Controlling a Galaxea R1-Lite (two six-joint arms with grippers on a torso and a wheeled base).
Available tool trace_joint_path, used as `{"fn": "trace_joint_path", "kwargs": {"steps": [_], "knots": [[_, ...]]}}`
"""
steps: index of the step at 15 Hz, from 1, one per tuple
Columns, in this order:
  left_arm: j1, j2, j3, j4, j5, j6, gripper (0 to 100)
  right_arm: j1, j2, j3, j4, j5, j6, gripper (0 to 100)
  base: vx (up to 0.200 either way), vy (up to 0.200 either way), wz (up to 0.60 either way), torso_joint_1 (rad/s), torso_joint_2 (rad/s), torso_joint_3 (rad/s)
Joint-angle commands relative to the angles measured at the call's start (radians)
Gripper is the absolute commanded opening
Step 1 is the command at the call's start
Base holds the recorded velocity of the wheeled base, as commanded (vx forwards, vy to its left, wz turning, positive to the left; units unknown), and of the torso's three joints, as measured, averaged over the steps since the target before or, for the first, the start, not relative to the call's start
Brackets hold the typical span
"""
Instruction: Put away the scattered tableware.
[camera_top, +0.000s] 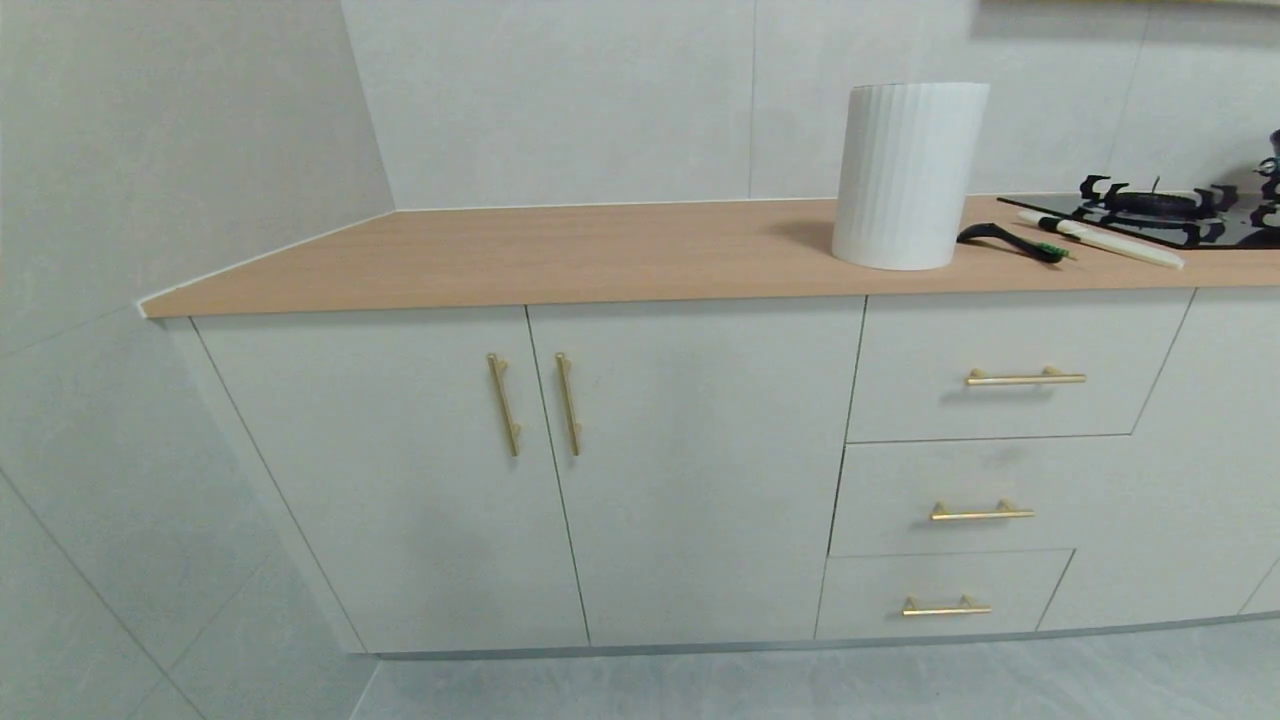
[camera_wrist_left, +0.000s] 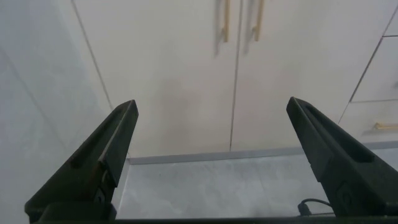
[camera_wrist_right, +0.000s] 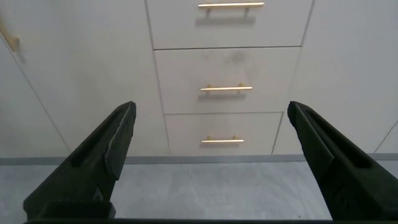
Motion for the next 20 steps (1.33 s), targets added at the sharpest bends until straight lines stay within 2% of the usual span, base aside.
{"fn": "trace_joint_path", "kwargs": {"steps": [1,8,16,20], "knots": [[-0.001,0.0,0.0,0.001,0.002,0.001,100,0.0,0.001,0.0,0.001,0.001,-0.001,100,0.0,-0.2,0.0,0.002,0.01,0.002],[-0.001,0.0,0.0,0.001,0.002,0.001,100,0.0,0.001,0.0,0.001,0.0,-0.001,100,0.0,-0.2,0.0,0.0,0.0,0.001],[-0.001,0.0,0.0,-0.001,0.002,0.001,100,0.0,0.001,0.0,0.001,0.001,-0.002,100,0.0,0.0,0.0,0.0,0.0,0.0],[-0.001,0.0,0.0,-0.001,0.002,0.001,100,0.0,0.001,0.0,-0.001,0.001,-0.001,100,0.2,0.0,0.0,0.0,0.0,0.002]]}}
